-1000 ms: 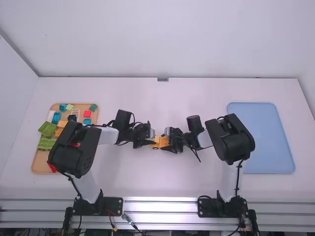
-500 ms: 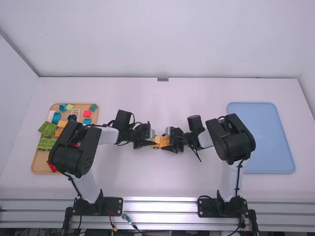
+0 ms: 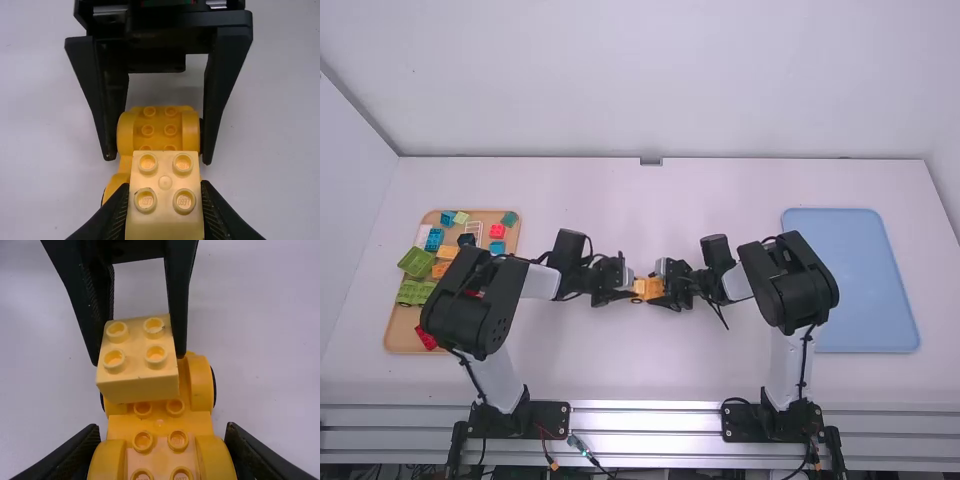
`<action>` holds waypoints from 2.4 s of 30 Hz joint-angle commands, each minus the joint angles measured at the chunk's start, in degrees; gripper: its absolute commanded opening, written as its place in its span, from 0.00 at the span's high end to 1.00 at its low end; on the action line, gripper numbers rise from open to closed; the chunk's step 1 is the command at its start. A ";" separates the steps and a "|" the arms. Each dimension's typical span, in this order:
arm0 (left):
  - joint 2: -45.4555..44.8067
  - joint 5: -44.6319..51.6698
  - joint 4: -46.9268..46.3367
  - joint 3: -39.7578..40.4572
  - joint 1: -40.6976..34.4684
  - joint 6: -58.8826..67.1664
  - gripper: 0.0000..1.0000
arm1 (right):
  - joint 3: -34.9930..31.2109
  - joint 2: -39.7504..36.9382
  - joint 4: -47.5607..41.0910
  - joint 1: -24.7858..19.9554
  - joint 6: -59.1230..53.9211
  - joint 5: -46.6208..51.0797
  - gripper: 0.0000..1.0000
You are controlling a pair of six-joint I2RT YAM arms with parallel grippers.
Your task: Assemble lego blocks to make yellow taxi
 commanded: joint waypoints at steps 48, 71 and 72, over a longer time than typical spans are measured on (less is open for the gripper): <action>2.91 -0.44 1.55 -0.37 -0.35 -3.21 0.40 | -0.50 0.96 -0.66 0.26 -0.20 -2.69 0.32; -7.37 3.32 -1.20 -0.37 -0.48 -6.21 0.01 | -0.44 0.96 -0.28 1.88 -0.20 0.85 0.26; -7.37 2.73 -1.27 -0.37 -0.46 -6.25 0.01 | -0.44 0.96 -0.44 2.21 -0.20 1.49 0.27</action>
